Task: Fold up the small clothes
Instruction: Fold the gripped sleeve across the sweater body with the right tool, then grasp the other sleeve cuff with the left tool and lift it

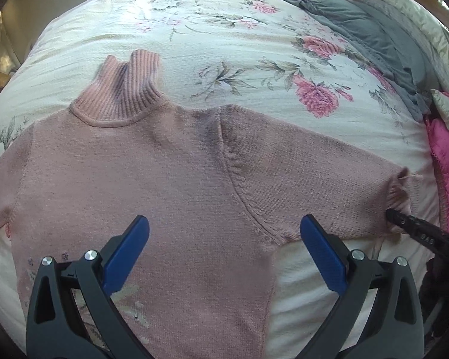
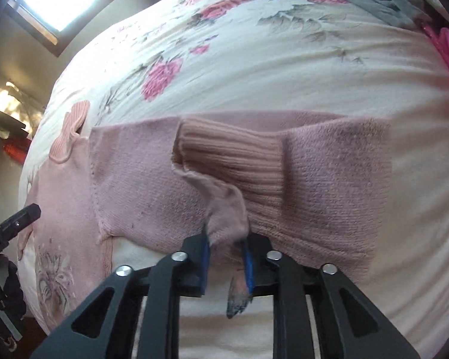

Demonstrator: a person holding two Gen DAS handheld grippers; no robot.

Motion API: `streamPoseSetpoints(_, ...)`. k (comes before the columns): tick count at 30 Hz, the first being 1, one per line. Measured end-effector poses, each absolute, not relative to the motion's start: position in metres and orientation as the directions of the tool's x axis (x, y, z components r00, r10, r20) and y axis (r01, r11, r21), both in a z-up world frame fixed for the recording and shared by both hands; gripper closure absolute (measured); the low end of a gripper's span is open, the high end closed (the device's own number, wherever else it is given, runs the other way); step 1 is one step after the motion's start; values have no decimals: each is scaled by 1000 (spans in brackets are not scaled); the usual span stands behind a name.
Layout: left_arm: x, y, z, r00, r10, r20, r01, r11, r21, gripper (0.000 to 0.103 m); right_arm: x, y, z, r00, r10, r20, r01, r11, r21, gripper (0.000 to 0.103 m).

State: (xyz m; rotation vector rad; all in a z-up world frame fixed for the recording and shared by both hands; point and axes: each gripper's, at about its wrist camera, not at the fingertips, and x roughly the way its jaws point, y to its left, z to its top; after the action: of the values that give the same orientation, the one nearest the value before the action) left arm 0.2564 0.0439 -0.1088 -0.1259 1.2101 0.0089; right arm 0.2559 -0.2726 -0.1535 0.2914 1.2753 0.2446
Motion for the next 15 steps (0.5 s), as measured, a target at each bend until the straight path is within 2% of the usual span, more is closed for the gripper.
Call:
streamPoseSetpoints(1, 258, 38, -110, 347, -76, -935, -61, 993, -104, 3, 250, -272, -153, 274, 362, -891, -20, 928, 371, 66)
streamPoseSetpoints(5, 263, 5, -114, 318, -164, -934, 11, 986, -169, 3, 223, -287, -148, 295, 407, -864, 3, 904, 427, 66)
streamPoseSetpoints(9, 270, -44, -126, 268, -246, -932, 97, 969, -228, 3, 194, -303, -149, 321, 337, -885, 69, 924, 376, 61)
streamPoseSetpoints(15, 283, -105, -164, 152, -330, -932, 116, 942, -315, 3, 140, -326, -164, 315, 276, -908, 173, 924, 340, 43)
